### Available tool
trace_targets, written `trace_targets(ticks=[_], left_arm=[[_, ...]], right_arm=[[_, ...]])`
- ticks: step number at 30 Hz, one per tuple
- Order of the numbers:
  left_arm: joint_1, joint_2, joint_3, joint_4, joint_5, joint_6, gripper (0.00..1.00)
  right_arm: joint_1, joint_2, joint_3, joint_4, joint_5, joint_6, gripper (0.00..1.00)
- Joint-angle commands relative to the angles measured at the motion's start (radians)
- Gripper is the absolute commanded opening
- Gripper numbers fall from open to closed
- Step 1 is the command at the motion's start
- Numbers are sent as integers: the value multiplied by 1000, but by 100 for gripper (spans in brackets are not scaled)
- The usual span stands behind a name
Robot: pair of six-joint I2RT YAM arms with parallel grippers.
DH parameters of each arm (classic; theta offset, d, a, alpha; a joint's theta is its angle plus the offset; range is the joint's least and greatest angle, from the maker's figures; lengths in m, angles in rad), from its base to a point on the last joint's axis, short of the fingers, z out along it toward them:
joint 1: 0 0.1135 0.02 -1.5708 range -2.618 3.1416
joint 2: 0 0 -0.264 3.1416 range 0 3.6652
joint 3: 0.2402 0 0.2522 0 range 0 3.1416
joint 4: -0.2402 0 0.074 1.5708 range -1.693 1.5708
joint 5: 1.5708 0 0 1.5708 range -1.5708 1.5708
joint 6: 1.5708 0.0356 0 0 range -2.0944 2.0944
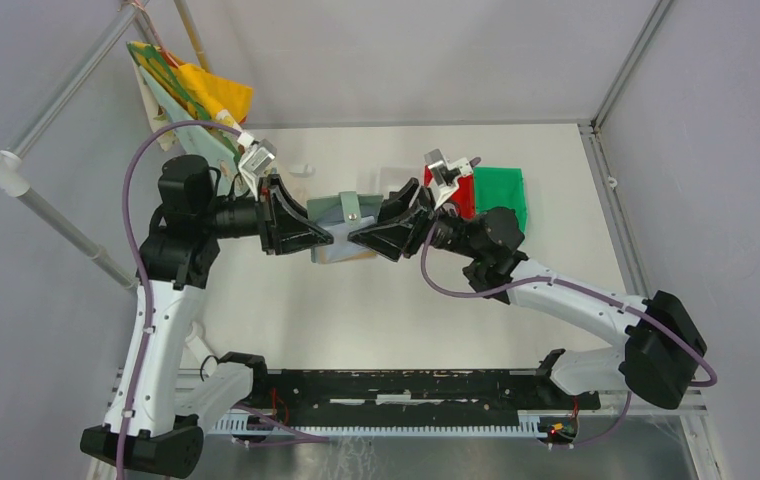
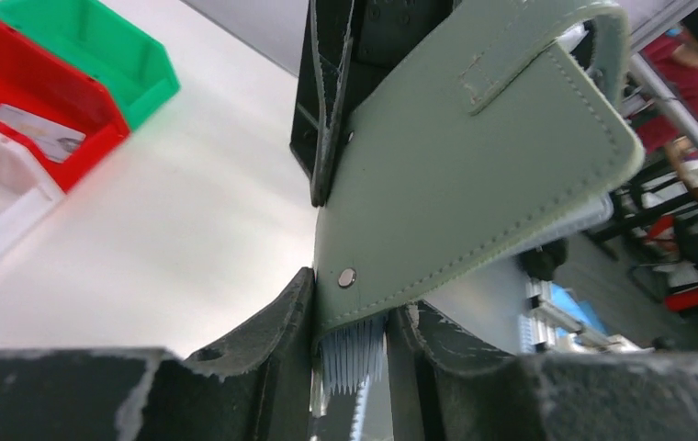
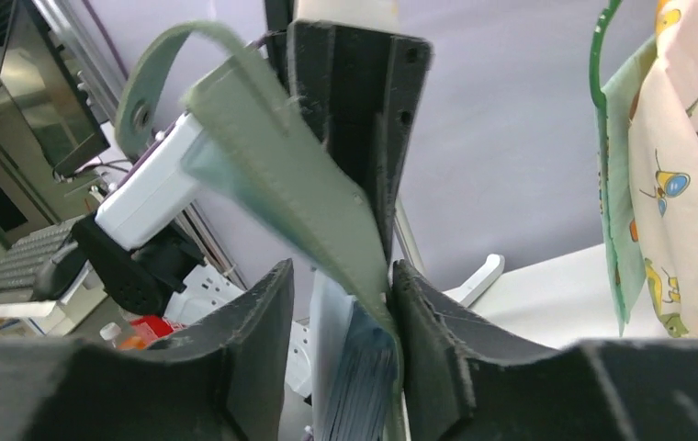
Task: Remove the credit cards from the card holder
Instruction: Remove the credit card from the card holder.
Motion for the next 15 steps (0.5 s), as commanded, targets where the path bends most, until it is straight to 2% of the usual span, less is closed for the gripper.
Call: trace_targets(ticks=[1, 6, 15], left_arm=[[-2, 30, -8, 224, 8, -307, 2], [-3, 22, -12, 395, 11, -496, 2], [-3, 5, -21, 470, -16, -582, 2]], right_arm=[[15, -48, -89, 243, -41, 57, 56], [-12, -105, -237, 408, -28, 105, 64], [-27, -70, -318, 595, 19, 209, 71]])
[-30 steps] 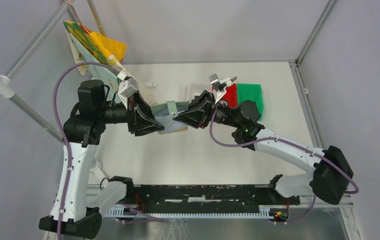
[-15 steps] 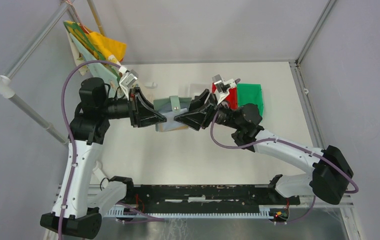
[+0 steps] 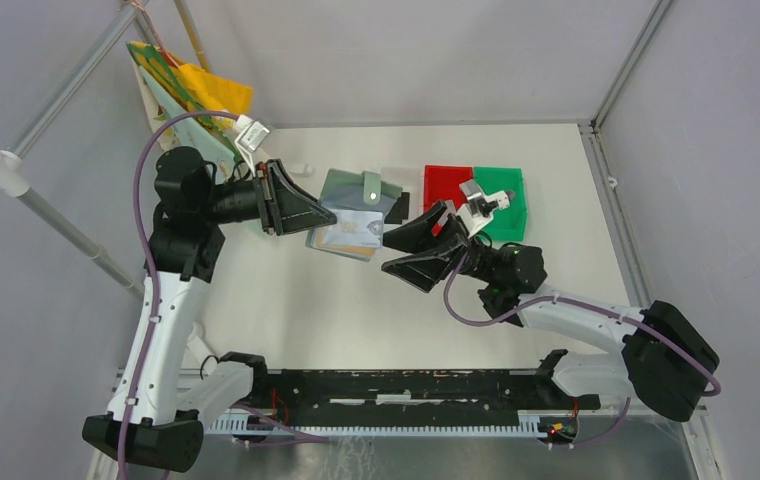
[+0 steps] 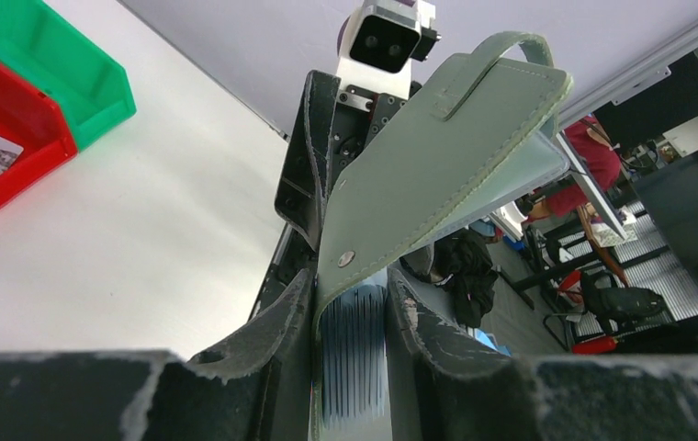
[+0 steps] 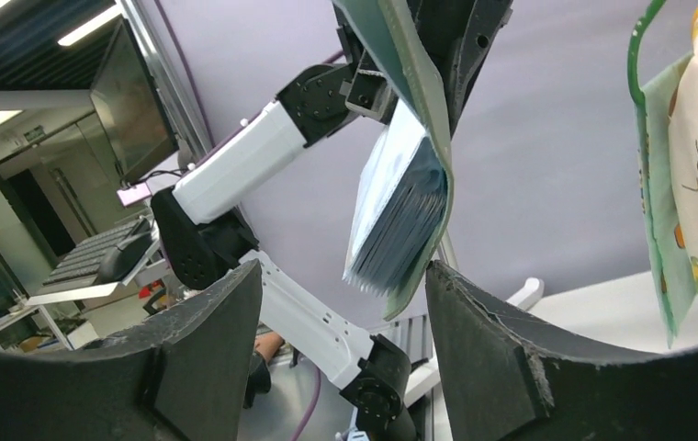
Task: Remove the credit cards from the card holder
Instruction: Remove the credit card from the card holder.
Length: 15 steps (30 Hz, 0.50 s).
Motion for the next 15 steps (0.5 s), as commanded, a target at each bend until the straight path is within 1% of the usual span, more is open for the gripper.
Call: trace_targets(ticks=[1, 15], left_arm=[[4, -31, 7, 147, -23, -127, 2], [4, -32, 3, 232, -42, -209, 2]], right_arm=[[-1, 17, -17, 197, 26, 91, 71], [18, 145, 32, 296, 138, 184, 68]])
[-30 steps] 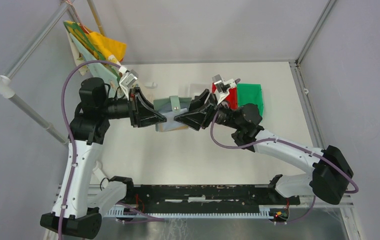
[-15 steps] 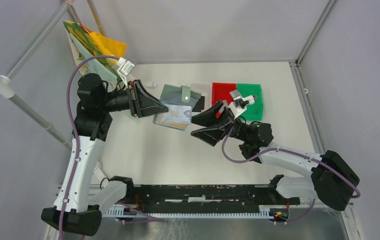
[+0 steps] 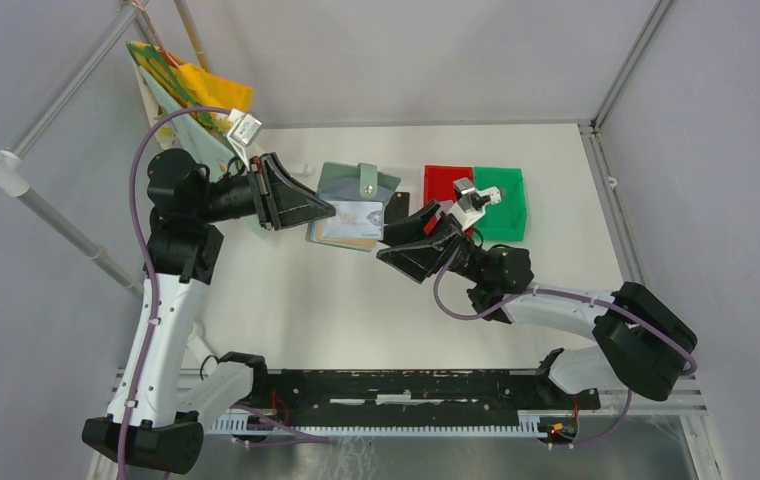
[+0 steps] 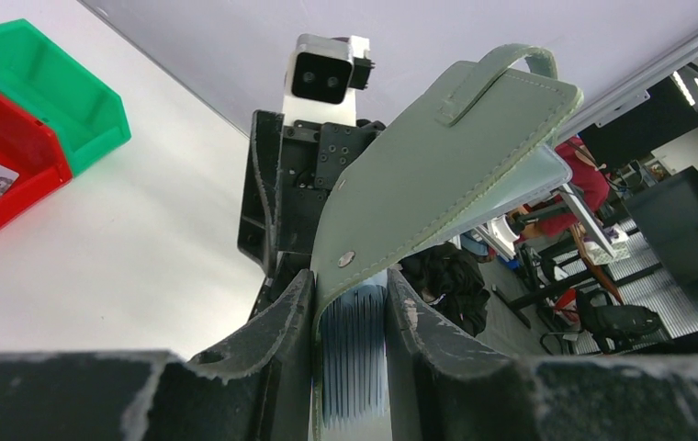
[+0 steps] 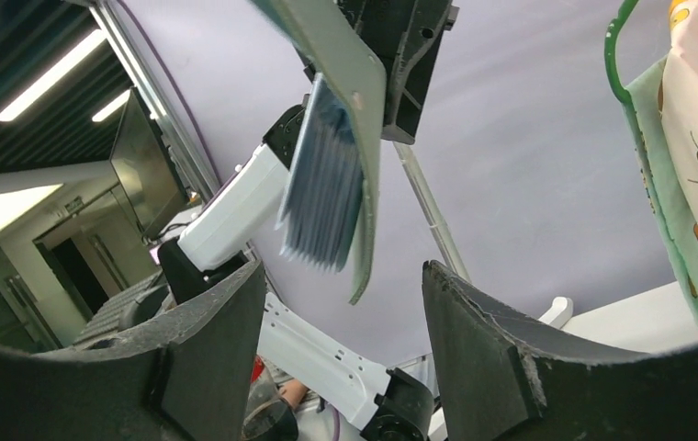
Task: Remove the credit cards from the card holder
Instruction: Remove the credit card from the card holder.
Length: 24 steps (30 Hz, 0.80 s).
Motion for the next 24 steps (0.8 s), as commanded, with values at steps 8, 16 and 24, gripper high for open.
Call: trace_targets(ticks=[8, 16, 24], left_arm=[[4, -25, 7, 97, -8, -66, 2], [3, -27, 7, 96, -11, -54, 2], [2, -29, 6, 81, -12, -31, 2]], right_arm=[[31, 93, 89, 222, 22, 134, 69], [38, 116, 90, 325, 13, 200, 63], [42, 109, 99, 366, 1, 217, 67]])
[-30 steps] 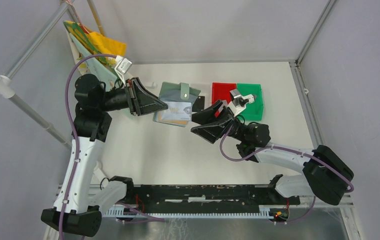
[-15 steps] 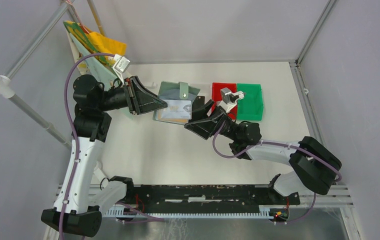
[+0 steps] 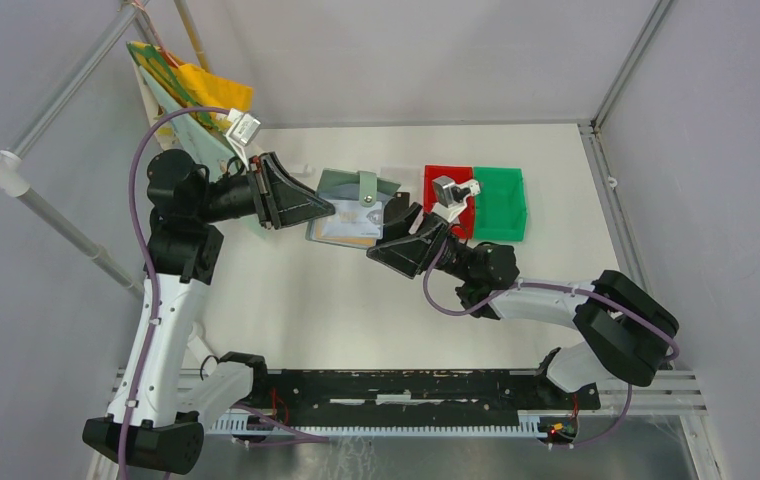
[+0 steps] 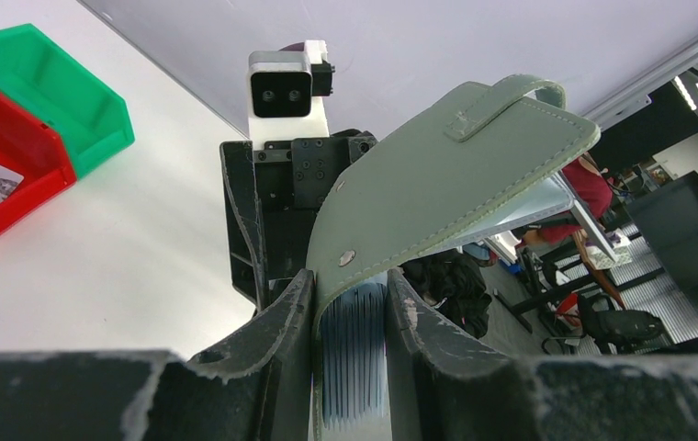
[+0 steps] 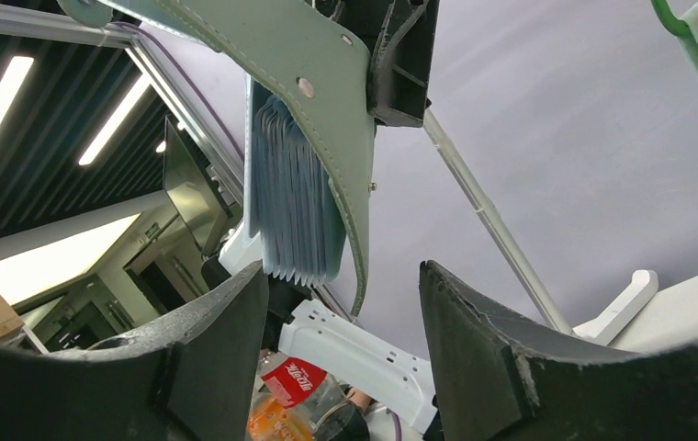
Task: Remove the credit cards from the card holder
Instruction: Remove the credit card from the card holder.
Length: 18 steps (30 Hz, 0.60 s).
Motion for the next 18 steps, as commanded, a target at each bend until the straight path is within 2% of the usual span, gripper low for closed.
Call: trace_targets(ticks=[1, 6, 10, 18], left_arm=[[3, -27, 15, 54, -3, -9, 2], [3, -27, 18, 50, -4, -4, 2], [3, -28, 18, 48, -5, -1, 2], [4, -28, 20, 37, -5, 8, 2]], right_arm=[[7, -5, 45, 336, -30, 38, 68], [11, 0, 43, 358, -32, 46, 70], [13, 6, 49, 366, -26, 54, 66], [29, -8, 60, 410, -83, 57, 71]])
